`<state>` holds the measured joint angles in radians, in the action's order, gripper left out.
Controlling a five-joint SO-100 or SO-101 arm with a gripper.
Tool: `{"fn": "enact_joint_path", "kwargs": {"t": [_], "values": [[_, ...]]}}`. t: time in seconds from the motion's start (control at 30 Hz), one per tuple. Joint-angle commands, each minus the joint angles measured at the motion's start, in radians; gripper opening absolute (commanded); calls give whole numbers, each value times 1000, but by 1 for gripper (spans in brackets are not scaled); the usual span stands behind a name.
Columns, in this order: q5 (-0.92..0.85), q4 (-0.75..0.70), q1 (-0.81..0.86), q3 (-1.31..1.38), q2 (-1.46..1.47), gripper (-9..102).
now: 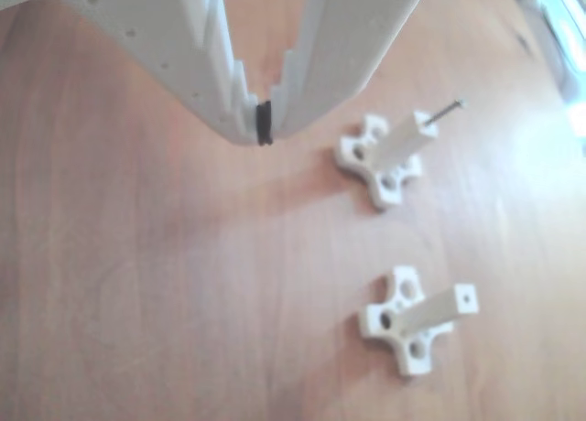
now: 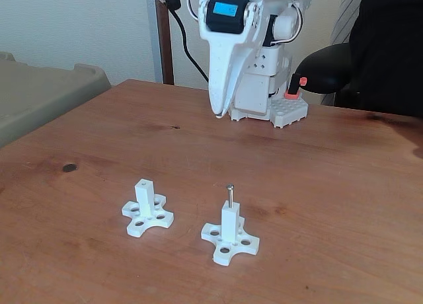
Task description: Grab the screw and set it in the hole.
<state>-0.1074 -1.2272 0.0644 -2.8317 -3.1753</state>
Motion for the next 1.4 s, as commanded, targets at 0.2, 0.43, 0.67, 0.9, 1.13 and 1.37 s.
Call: {"fn": "enact_joint_path", "kwargs": {"t": [0.2,0.43,0.67,0.9,1.13,1.37], "values": [[-26,26,31,-104,-147,-4],[-32,26,31,-173,-218,-4],[-34,-25,31,-184,-290,-4],[-26,-74,31,-172,-291,-4],[9,-95,61,-167,-291,-4],[25,-95,75,-167,-291,-4]]}}
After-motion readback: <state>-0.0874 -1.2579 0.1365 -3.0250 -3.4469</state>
